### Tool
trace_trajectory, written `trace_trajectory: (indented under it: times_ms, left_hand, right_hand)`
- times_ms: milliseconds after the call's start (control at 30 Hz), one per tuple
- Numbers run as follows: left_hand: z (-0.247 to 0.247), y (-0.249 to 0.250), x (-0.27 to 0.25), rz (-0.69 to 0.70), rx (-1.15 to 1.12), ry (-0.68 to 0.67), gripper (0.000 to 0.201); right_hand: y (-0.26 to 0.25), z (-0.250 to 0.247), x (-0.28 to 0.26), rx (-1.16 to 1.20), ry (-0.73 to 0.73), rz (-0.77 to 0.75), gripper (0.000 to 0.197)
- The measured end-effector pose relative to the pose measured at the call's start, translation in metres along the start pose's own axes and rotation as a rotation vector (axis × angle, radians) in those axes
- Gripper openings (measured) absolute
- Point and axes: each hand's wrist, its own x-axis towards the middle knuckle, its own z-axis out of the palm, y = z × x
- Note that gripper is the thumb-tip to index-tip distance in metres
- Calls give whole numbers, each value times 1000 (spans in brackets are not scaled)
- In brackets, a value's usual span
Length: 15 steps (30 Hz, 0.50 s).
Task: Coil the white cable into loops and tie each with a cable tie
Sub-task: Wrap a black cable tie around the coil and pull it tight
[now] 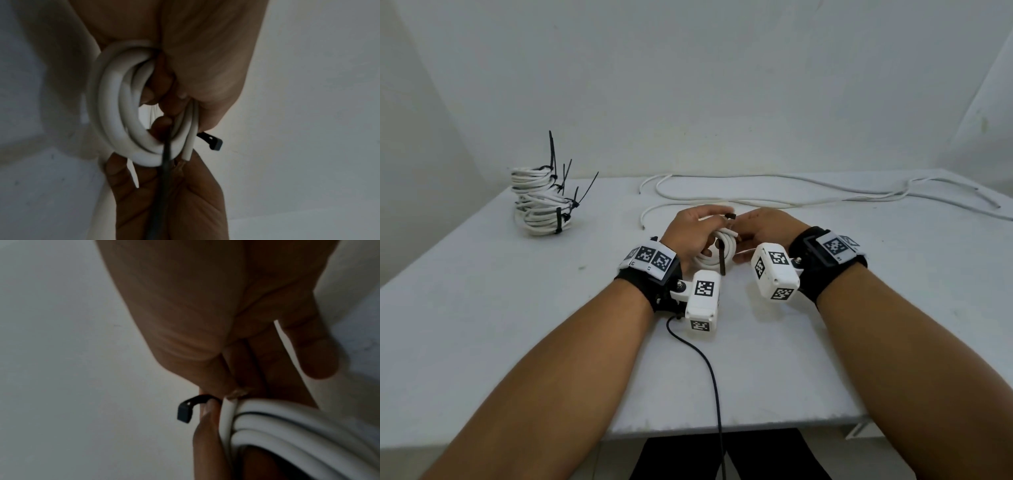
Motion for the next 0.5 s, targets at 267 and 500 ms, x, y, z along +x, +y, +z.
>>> trace_trajectory:
  times_ms: [267,500]
  left_hand:
    - [-10,11,-3,-72,-204,249,10]
    - [-10,9,-2,-45,-166,323,19]
  right_hand:
    - [-2,-5,-7,117,-277,-268,45]
    - [-4,10,-11,-194,-98,-404,9]
